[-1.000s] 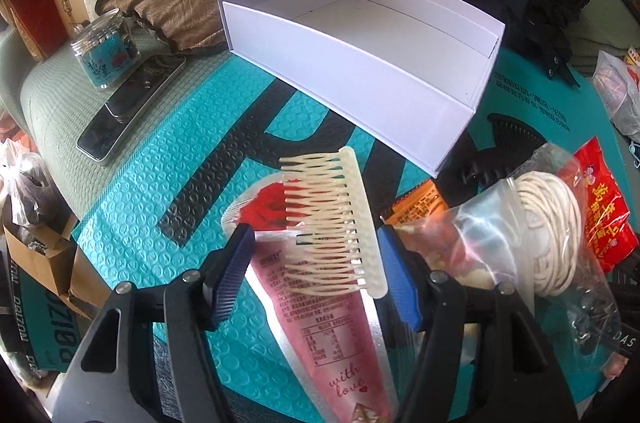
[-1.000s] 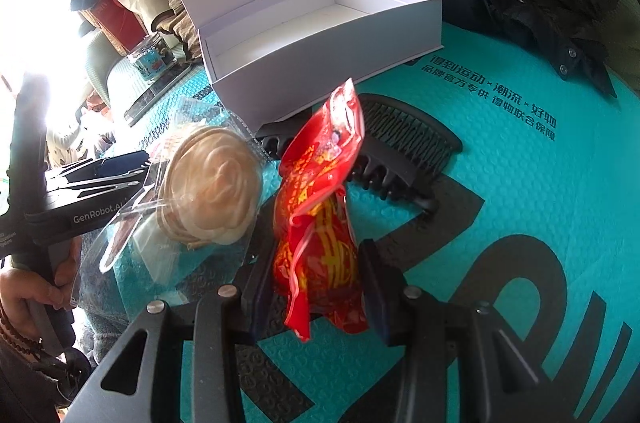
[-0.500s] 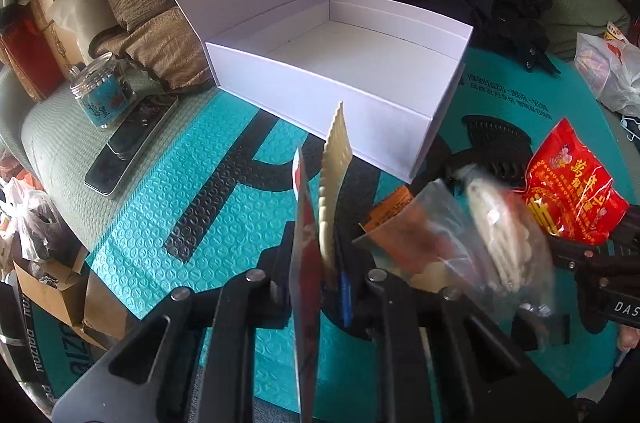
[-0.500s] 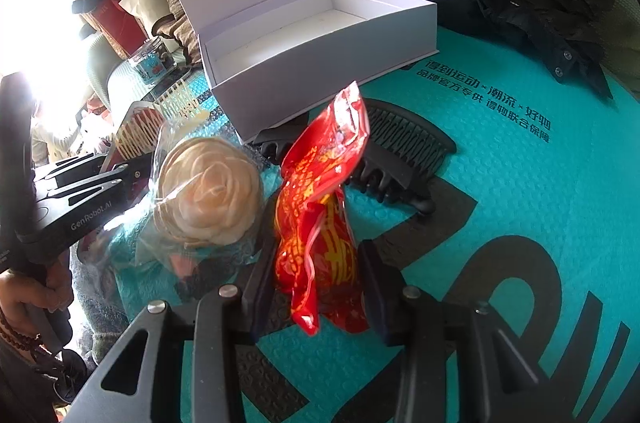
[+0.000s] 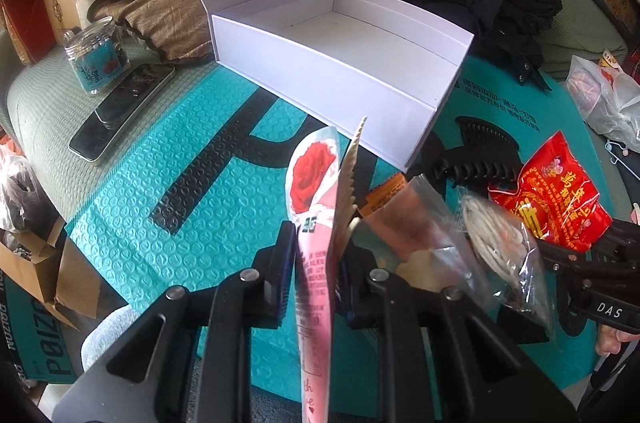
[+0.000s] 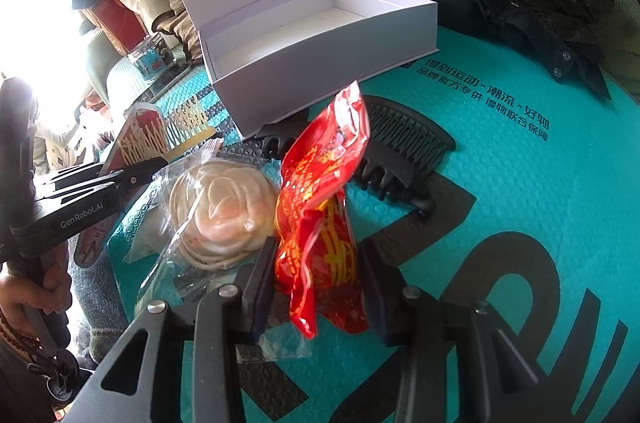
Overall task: Organize objects
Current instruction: 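Lift the red snack bag and pink packet and carry both toward the white box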
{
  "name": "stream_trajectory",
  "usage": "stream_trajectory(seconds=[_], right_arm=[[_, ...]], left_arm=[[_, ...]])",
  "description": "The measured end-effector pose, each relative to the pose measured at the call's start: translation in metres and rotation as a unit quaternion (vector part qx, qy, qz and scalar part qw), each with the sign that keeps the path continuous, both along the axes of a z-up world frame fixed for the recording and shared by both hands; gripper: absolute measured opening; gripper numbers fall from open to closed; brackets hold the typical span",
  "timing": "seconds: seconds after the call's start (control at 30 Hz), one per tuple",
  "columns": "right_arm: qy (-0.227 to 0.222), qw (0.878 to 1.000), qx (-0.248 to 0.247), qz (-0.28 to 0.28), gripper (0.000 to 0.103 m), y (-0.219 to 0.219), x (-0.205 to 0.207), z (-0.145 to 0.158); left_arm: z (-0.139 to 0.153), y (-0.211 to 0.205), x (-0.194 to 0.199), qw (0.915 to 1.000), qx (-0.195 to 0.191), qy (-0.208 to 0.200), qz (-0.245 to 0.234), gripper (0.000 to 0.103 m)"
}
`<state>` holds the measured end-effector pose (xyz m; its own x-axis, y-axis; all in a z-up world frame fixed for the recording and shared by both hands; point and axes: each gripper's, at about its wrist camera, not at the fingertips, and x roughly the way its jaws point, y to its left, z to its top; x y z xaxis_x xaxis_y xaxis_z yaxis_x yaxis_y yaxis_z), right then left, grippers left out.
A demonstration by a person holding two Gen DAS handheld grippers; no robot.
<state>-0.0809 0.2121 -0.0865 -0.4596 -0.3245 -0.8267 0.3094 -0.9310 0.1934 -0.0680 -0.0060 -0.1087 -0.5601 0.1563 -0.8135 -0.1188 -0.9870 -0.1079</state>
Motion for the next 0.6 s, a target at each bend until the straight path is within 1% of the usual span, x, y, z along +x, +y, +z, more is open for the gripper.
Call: stream_trajectory(seconds=[0.07,0.13,0.2,0.27,0.33,0.37,0.4,0.43,0.47,0.5,0.53,0.6], right_arm=[[0.0,1.0,0.001,0.0,0.04,0.0,0.0,0.0],[0.0,1.0,0.002,0.0,0.04,-0.001,0.001,0.0],[0.0,1.0,0.002,0.0,0.04,-0.001,0.001,0.0],[-0.001,1.0,0.001,0.0,0.04,-0.001,0.001,0.0],[-0.002,1.0,-0.001,0.0,0.04,-0.001,0.001,0.0],[-0.002,1.0,-0.001,0.0,0.04,-0.001,0.001,0.0],[-0.002,1.0,-0.002,0.0,0.04,-0.001,0.001,0.0],[-0.002,1.0,-0.002,0.0,0.04,-0.001,0.001,0.0],[-0.002,1.0,-0.001,0.0,0.04,-0.001,0.001,0.0],[-0.002,1.0,-0.001,0.0,0.04,-0.001,0.0,0.0],[-0.002,1.0,-0.002,0.0,0.04,-0.001,0.0,0.0],[-0.002,1.0,-0.005,0.001,0.04,-0.001,0.001,0.0]], left_arm=[[0.002,-0.005,0.004,1.0,0.001,-0.002,0.001,0.026],[0.004,-0.007,0.008,1.0,-0.003,-0.002,0.005,0.037],[0.003,-0.01,0.014,0.9999,-0.009,-0.004,0.01,0.043],[-0.002,-0.011,0.019,0.9998,-0.017,-0.011,0.008,0.043],[-0.006,-0.01,0.024,0.9994,-0.034,-0.011,0.003,0.042],[-0.006,-0.009,0.027,0.999,-0.043,-0.007,-0.001,0.041],[-0.006,-0.008,0.029,0.9986,-0.052,-0.004,-0.002,0.028],[-0.005,-0.007,0.03,0.9984,-0.057,-0.004,-0.005,0.02],[-0.004,-0.006,0.03,0.9983,-0.056,-0.007,-0.012,0.015],[-0.004,-0.007,0.03,0.9984,-0.055,-0.012,-0.012,0.012],[-0.003,-0.009,0.03,0.9987,-0.048,-0.016,-0.007,0.011],[0.001,-0.016,0.03,0.9995,-0.019,-0.026,0.004,0.011]])
